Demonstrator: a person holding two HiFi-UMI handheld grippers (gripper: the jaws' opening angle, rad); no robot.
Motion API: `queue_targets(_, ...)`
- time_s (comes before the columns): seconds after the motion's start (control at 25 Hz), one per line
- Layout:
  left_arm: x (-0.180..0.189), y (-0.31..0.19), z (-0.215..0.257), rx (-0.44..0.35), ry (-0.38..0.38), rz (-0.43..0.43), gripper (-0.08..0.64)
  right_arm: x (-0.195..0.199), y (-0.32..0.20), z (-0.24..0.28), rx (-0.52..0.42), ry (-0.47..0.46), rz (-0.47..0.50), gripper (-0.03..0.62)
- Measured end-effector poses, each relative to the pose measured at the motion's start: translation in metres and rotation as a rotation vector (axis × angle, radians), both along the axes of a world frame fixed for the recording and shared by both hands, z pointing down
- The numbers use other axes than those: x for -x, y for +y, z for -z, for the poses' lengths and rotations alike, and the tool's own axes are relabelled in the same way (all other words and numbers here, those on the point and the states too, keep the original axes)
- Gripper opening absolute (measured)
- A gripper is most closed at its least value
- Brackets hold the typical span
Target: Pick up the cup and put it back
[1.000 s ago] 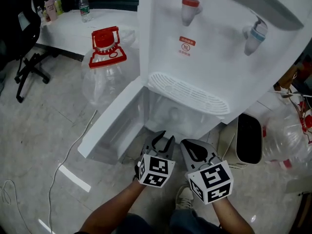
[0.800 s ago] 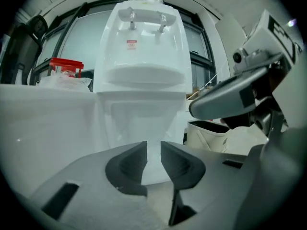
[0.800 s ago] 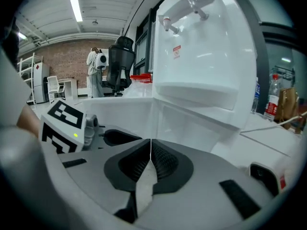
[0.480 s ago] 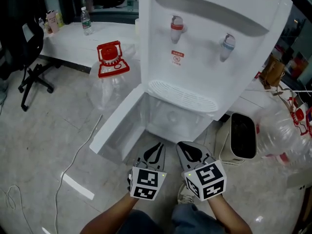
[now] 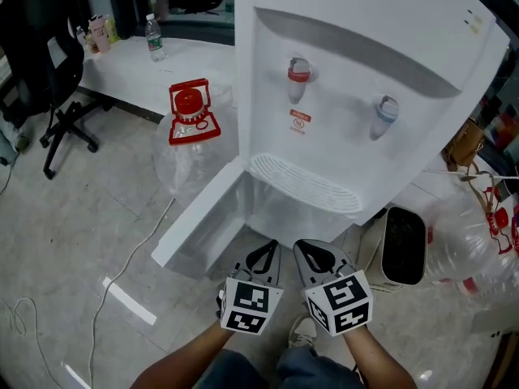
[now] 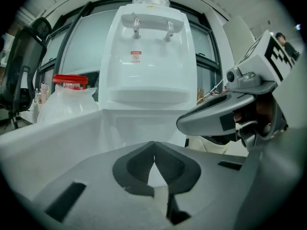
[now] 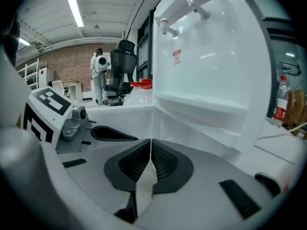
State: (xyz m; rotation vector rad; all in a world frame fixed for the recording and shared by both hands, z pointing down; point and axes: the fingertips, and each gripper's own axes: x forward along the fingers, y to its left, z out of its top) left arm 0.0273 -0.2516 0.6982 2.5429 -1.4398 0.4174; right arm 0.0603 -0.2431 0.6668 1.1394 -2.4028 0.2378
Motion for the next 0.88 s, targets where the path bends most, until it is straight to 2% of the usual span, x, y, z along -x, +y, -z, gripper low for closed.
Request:
queue_targets(0.16, -0.005, -0.010, 0.033, 0.015, 0.005, 0.004, 0.012, 0.000, -0.009, 0.026, 0.035, -0.014, 0.010, 0.021)
queue_targets(0.36, -0.003, -0.005, 0.097, 0.062, -0.005, 0.016, 0.011, 0.003, -0.007, 0.088, 0.079, -0.025, 0.013, 0.021)
queue_targets(0.6, 0.001, 0.004, 0.197, 0.103, 0.006, 0.023, 0.011, 0.009, 0.002, 0.178, 0.135, -0.061, -0.005, 0.021)
queue_targets(0.88, 0.008, 0.023, 0.331, 0.136, 0.014, 0.023, 0.011, 0.019, 0.011, 0.314, 0.151, -0.090, -0.004, 0.021)
